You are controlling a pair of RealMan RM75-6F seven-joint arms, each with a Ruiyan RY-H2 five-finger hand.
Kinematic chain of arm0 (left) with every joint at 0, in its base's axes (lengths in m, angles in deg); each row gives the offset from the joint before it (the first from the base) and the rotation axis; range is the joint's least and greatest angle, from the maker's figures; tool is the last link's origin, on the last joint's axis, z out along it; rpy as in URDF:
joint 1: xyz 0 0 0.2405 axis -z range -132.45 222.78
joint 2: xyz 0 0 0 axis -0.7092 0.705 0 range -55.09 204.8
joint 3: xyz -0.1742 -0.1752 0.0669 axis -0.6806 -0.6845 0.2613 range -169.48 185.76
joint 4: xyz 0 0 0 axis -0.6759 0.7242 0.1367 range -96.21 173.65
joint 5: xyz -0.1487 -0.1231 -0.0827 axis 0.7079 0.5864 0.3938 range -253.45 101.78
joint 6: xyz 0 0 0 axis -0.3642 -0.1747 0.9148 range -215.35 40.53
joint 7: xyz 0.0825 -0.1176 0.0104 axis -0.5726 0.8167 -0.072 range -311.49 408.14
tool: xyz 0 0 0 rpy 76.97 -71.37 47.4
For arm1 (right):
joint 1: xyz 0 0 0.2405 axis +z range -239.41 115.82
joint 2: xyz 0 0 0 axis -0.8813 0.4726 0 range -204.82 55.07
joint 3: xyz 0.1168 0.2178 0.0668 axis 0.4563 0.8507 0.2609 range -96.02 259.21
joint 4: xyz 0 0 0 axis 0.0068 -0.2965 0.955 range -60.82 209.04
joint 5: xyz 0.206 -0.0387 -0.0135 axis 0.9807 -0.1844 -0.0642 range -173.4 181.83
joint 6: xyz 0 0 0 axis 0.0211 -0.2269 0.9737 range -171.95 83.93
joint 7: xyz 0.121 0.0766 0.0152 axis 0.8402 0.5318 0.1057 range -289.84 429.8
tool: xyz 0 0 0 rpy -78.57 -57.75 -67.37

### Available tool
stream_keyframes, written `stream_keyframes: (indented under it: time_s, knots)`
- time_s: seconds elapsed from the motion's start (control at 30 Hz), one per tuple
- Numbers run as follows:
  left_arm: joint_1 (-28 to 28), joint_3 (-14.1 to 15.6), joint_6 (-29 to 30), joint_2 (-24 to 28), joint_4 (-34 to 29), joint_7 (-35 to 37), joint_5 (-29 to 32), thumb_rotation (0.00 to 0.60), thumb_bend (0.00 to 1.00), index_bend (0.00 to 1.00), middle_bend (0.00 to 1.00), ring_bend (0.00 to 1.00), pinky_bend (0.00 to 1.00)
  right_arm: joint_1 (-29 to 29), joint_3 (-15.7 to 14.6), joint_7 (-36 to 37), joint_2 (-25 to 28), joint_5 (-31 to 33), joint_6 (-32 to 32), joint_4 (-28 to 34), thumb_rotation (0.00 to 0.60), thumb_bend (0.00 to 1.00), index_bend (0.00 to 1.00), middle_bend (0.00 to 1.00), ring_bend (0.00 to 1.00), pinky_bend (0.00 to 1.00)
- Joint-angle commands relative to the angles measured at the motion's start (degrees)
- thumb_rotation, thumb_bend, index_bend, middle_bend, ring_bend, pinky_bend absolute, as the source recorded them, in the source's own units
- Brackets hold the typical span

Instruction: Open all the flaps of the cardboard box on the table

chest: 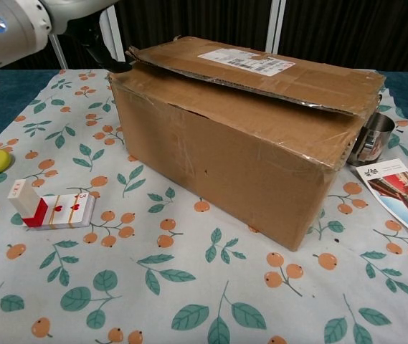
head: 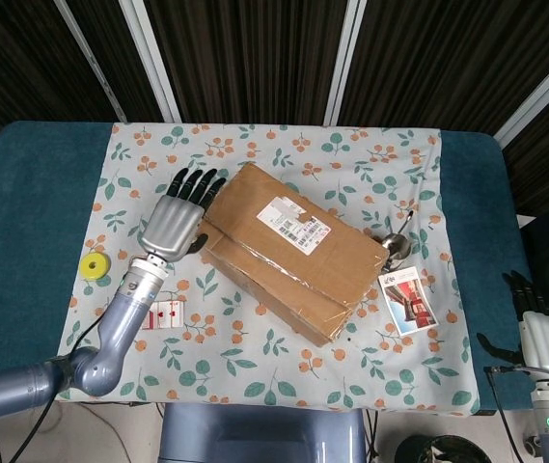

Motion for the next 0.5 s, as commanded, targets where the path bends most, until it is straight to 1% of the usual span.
stream_keyframes:
  time_s: [0.03, 0.4, 0.5]
  knots:
    - [1.81, 0.04, -0.16, -1.88, 1.63, -0.98, 1.55, 0.600, 0.25, 0.00, 0.00, 0.00, 0.00, 0.00, 0.11, 0.24, 0.07, 0.14, 0.05, 0.06, 0.600, 0.29, 0.00, 0.00, 0.00, 0.24]
    - [6.04, 0.37, -0.23, -5.60, 6.21, -1.55, 3.40, 0.600, 0.25, 0.00, 0.00, 0.00, 0.00, -0.03, 0.27, 0.88, 0.23, 0.38, 0.21, 0.28, 0.600, 0.29, 0.00, 0.00, 0.00, 0.24]
    - [7.03, 0.61, -0.70, -6.34, 7.60, -1.81, 3.69, 0.600, 0.27, 0.00, 0.00, 0.00, 0.00, -0.03, 0.31, 0.97, 0.26, 0.46, 0.24, 0.33, 0.600, 0.29, 0.00, 0.00, 0.00, 0.24]
